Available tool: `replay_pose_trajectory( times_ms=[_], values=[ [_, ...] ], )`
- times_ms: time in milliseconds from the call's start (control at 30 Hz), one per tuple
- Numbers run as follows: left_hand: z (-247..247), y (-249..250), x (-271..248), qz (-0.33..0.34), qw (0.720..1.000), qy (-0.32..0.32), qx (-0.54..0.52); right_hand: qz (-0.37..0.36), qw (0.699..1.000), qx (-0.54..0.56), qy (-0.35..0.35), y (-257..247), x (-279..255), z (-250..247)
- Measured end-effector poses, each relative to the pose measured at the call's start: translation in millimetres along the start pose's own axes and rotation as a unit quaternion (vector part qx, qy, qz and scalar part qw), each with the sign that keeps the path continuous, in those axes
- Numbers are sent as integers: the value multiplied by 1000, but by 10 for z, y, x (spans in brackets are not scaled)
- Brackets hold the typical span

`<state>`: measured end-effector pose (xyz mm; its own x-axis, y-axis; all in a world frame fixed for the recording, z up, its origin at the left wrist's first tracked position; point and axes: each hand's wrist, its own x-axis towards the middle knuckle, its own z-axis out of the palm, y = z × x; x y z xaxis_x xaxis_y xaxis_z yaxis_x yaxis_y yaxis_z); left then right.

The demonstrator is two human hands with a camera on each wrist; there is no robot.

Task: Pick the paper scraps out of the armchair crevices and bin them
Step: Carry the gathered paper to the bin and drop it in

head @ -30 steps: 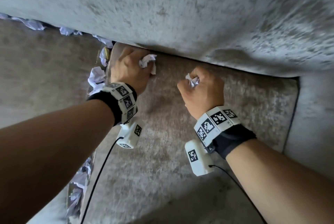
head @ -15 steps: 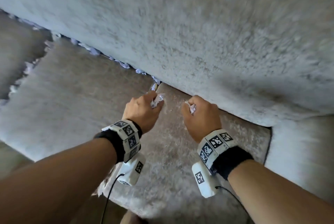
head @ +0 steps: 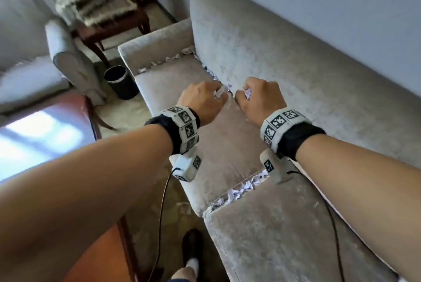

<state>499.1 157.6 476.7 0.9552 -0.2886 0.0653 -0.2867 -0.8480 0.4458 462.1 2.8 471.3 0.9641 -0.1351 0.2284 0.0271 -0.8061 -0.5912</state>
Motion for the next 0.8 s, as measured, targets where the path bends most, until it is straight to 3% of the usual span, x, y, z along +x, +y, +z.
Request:
replay_pose_trajectory(
  times_ms=[167, 333, 600, 800],
  values=[
    [-911, -635, -69, -48, 997, 57, 23, -109, 994, 1, -29, -1132, 464, 236],
    [-1638, -1597, -47, -103, 989, 81, 61, -189, 979, -19, -73, -2136, 909, 684],
    [-2628, -3136, 479, -154, 983, 69, 74, -242, 962, -69, -109, -3434, 1944, 1657],
    [-3210, -3970, 1070, -167, 980, 93, 58, -228, 958, -84, -151, -4162, 2741, 2115]
  ],
)
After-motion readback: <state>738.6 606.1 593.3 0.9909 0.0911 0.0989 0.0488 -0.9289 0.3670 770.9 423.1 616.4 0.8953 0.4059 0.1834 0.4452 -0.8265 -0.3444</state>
